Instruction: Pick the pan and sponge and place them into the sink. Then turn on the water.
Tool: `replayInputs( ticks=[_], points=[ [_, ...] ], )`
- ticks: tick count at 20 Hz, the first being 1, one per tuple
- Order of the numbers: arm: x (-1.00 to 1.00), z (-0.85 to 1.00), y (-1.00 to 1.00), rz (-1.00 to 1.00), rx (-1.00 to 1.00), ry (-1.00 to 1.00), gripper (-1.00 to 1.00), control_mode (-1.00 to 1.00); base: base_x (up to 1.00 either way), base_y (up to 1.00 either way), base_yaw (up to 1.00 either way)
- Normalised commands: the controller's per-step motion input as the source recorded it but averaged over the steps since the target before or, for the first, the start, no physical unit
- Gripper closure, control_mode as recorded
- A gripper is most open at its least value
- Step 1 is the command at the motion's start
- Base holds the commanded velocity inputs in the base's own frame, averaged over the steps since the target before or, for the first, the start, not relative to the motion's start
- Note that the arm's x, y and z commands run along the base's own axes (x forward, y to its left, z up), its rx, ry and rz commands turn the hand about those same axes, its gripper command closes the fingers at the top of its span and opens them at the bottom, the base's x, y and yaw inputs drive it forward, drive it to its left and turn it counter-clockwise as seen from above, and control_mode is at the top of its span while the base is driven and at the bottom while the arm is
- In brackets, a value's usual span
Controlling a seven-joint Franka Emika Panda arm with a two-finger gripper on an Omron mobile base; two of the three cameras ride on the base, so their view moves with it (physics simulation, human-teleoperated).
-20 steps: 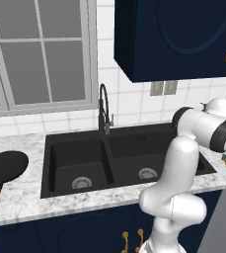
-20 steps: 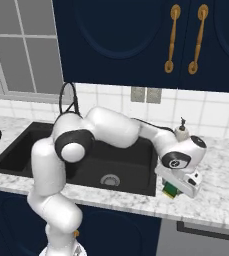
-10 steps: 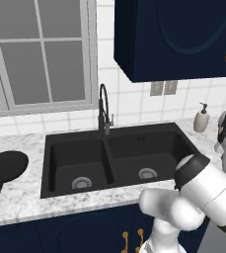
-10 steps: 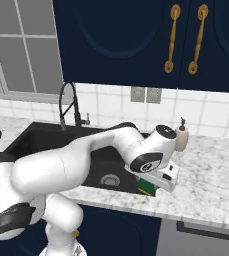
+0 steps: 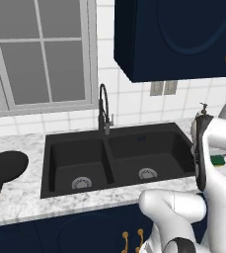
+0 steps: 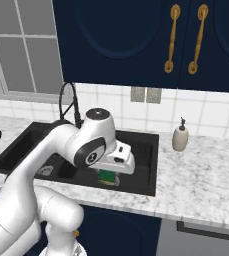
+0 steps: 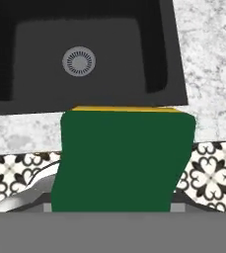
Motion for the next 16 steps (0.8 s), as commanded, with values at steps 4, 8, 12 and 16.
replayInputs(
  ticks=[4,8,12,16],
  points=[
    [0.00,0.63,1.00,0.15,-0.06,-0.03,1.00,-1.00,0.00,0.00,0.00],
    [0.01,0.57,1.00,0.20,-0.02,-0.02,1.00,-1.00,0.00,0.00,0.00],
    [0.00,0.07,1.00,0.16,0.00,-0.03,1.00,-1.00,0.00,0.00,0.00],
    [-0.02,-0.05,1.00,0.13,0.00,0.00,1.00,-1.00,0.00,0.00,0.00]
  ],
)
